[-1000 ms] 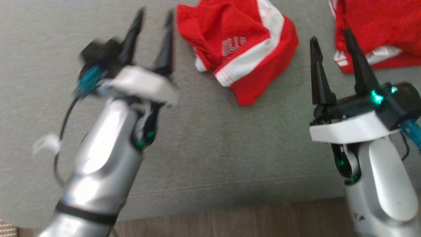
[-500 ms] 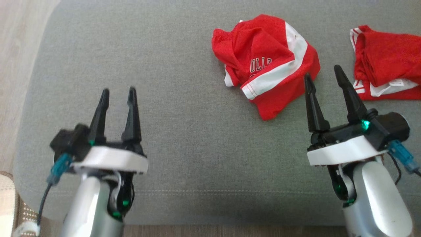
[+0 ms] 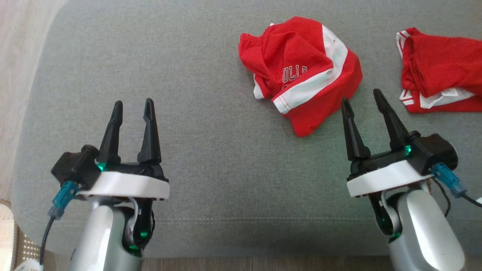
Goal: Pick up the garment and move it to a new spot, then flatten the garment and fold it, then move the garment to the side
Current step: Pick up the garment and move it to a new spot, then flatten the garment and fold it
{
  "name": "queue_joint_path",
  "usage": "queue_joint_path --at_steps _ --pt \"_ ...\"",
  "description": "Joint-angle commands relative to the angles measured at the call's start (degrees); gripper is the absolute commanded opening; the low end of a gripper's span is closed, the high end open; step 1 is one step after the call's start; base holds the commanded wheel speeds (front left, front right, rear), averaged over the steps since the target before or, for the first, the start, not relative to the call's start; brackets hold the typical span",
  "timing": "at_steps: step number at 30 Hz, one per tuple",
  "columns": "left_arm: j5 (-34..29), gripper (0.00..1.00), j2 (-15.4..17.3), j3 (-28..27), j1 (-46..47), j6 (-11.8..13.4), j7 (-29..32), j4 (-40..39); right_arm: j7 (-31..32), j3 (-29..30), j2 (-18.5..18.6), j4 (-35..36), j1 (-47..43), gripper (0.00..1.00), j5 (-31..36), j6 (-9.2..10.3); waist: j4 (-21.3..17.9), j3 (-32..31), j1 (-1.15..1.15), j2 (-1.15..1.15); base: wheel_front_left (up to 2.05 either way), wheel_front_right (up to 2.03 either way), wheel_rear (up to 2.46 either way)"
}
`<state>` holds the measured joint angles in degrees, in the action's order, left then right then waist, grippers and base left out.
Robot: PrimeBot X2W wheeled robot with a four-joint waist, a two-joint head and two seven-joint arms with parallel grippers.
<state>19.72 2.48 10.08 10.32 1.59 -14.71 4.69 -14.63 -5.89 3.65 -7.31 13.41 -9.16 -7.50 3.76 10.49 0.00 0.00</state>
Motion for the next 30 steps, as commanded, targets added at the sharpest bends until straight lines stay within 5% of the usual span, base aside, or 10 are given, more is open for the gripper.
queue_joint_path --at_steps 1,25,26,27,30 --pt "-0.3 1.0 0.4 -1.6 2.1 0.5 -0.3 -2.4 -0.4 -1.2 -0.7 0.3 2.0 1.0 -0.3 0.01 -0.1 0.7 0.0 0.0 0.0 0.0 0.0" --pt "1.8 1.0 0.4 2.1 5.0 1.4 -0.3 -1.7 1.6 7.4 -0.8 -27.8 21.8 1.0 -8.5 0.01 5.3 6.9 0.0 0.0 0.0 0.0 0.0" --pt "1.9 1.0 0.4 2.2 5.0 1.4 -0.3 -1.7 1.6 7.3 -0.8 -28.6 22.3 0.91 -8.6 0.01 5.5 6.9 0.0 0.0 0.0 0.0 0.0" --pt "1.9 1.0 0.4 2.3 5.0 1.5 -0.3 -1.7 1.4 7.4 -0.8 -29.2 22.7 0.0 -8.6 0.01 5.6 7.0 0.0 0.0 0.0 0.0 0.0" --pt "2.0 1.0 0.4 2.5 5.1 1.6 -0.3 -1.6 0.9 7.8 -0.8 -30.6 23.6 0.0 -8.4 0.01 5.8 6.9 0.0 0.0 0.0 0.0 0.0"
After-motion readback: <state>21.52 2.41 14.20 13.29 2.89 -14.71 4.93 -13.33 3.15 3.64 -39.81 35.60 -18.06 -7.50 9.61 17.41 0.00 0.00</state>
